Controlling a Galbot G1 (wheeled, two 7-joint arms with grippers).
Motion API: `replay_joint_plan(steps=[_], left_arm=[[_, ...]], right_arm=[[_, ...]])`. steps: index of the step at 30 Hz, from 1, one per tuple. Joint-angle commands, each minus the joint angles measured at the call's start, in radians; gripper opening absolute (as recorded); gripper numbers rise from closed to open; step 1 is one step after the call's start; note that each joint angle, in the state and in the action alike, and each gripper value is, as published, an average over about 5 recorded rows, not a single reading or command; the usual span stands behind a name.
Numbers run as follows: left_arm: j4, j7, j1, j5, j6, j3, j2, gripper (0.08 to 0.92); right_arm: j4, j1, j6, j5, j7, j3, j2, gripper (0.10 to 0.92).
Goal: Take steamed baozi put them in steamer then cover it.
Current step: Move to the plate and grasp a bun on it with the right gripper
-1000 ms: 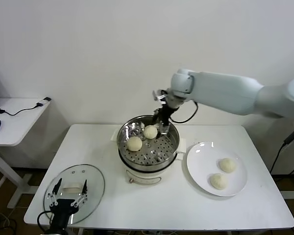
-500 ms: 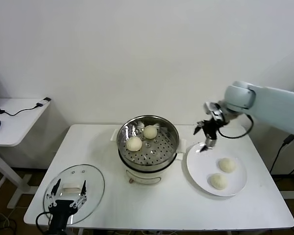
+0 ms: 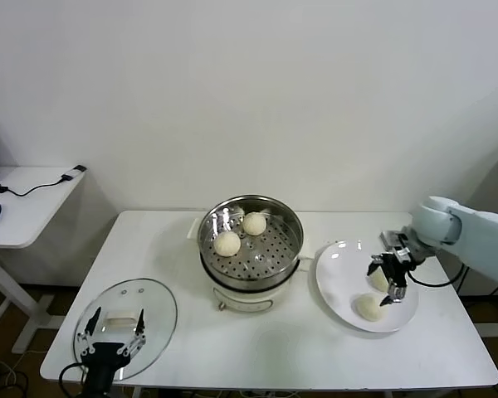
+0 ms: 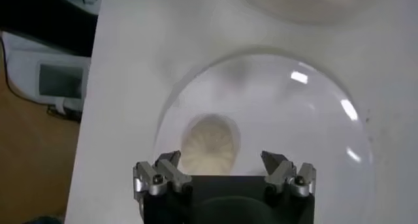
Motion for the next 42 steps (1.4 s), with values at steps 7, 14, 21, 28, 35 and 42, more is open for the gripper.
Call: replay_joint_plan(steps=[7,14,21,28,35,42], left_arm=[[0.015,0.000,0.000,0.007,0.001,0.000,-0.004,0.823],[0.022,0.000,-0.001,0.008,0.000,-0.007,-0.005,0.823],[0.029,-0.001,-0.005,0.009,0.001,-0.007,-0.006,0.823],[0.033,0.000,-0.012,0.011,0.004,-0.005,-0.006,0.823],[0.035,0.000,-0.010,0.011,0.003,-0.003,-0.005,0.823],[0.035,0.000,-0.007,0.011,0.003,0.001,-0.002,0.823]], right_arm=[[-0.098,-0.208,0.007,-0.105,0.018,0.146,0.054,0.823],[-0.129,-0.221,0.007,-0.093,0.027,0.149,0.113,0.823],[-0.153,-0.211,0.016,-0.088,0.017,0.145,0.137,0.806],[-0.159,-0.189,0.025,-0.082,0.000,0.128,0.140,0.710],[-0.159,-0.136,0.051,-0.067,-0.010,0.102,0.136,0.683],[-0.184,0.134,0.289,-0.063,-0.072,-0.029,0.199,0.674]])
